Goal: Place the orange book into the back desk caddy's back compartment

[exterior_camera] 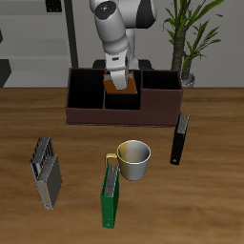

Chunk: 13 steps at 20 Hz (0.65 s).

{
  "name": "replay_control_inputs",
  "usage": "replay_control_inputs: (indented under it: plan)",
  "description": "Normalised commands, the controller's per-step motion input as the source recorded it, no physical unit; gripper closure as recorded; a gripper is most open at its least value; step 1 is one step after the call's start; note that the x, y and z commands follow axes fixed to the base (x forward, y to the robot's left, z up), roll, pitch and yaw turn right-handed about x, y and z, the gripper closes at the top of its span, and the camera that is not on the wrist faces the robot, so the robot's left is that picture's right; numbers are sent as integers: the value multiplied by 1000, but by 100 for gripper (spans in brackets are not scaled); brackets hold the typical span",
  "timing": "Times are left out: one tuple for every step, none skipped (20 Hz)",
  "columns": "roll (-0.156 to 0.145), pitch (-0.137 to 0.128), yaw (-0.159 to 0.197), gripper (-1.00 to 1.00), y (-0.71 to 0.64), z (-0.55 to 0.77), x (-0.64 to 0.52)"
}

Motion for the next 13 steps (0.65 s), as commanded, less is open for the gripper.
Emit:
replay_control_inputs:
  plan:
    - [-22,-48,-9,-100,-74,143,20]
    - [-6,-43,-42,-100,-55,201,-54]
    - [-10,-11,19,-100,-93,123,-3]
    - [-17,-40,-31,-100,-79,213,-27]
    - [-9,-31,-22,-100,-83,219,-37]
    - [-14,-20,3,-100,-75,156,-17]
    - [-1,-44,-30,-100,-47,211,-86]
    - [-16,-26,-20,-100,-26,165,129]
    - [-7,-12,-25,-100,-36,142,-39]
    - [-18,-53,-20,-100,-67,300,-22]
    - [-27,-45,-98,-100,-35,326,41]
    - [-19,-22,-126,-100,-36,276,22]
    - [-15,-36,-158,-100,-61,402,-77]
